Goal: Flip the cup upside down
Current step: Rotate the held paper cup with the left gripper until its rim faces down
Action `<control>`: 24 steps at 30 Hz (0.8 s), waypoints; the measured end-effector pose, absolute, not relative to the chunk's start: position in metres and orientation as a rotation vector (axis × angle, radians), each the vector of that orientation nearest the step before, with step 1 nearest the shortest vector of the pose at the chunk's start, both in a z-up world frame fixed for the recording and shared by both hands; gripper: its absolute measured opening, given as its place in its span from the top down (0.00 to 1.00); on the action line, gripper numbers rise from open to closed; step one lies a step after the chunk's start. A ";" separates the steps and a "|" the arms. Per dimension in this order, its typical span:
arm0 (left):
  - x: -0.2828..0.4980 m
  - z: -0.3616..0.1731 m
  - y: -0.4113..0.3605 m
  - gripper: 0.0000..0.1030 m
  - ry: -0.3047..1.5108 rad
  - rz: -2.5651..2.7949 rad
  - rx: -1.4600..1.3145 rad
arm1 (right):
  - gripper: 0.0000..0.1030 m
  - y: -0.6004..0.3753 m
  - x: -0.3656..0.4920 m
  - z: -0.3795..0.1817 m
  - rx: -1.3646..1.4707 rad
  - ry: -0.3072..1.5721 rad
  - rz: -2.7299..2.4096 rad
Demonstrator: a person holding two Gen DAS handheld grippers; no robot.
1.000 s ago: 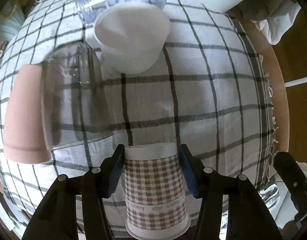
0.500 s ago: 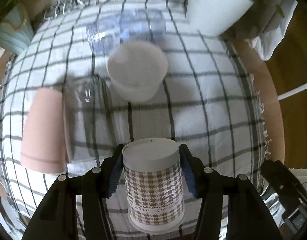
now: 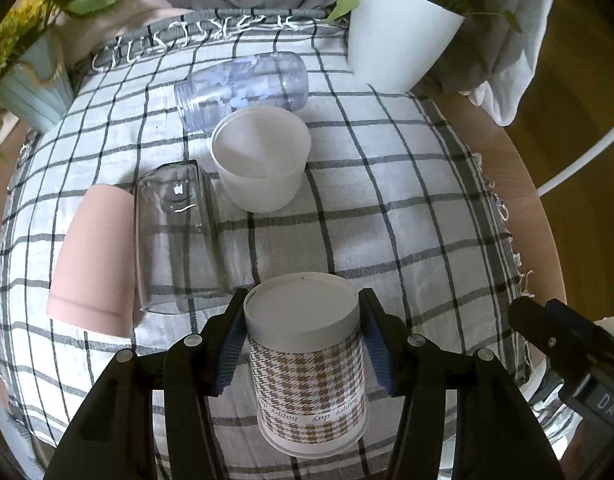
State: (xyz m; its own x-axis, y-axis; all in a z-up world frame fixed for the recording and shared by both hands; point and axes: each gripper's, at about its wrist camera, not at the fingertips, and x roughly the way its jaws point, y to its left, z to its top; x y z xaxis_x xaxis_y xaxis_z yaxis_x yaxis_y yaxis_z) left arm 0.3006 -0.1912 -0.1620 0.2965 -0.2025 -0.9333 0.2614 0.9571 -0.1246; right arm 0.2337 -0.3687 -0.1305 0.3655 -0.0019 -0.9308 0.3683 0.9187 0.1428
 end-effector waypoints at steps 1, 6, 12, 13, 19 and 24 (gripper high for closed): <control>0.297 -0.162 -0.191 0.48 1.227 -0.304 0.060 | 0.24 -0.369 0.232 -0.131 0.353 1.181 -0.245; 0.278 -0.156 -0.188 0.48 1.186 -0.289 0.064 | 0.24 -0.371 0.224 -0.134 0.339 1.195 -0.243; 0.262 -0.152 -0.188 0.48 1.138 -0.284 0.082 | 0.24 -0.371 0.215 -0.138 0.315 1.214 -0.241; 0.264 -0.152 -0.188 0.48 1.137 -0.284 0.081 | 0.24 -0.371 0.214 -0.139 0.315 1.216 -0.242; 0.265 -0.150 -0.187 0.48 1.109 -0.274 0.069 | 0.24 -0.369 0.213 -0.136 0.312 1.207 -0.235; 0.249 -0.153 -0.188 0.48 1.090 -0.285 0.092 | 0.24 -0.366 0.211 -0.133 0.278 1.196 -0.231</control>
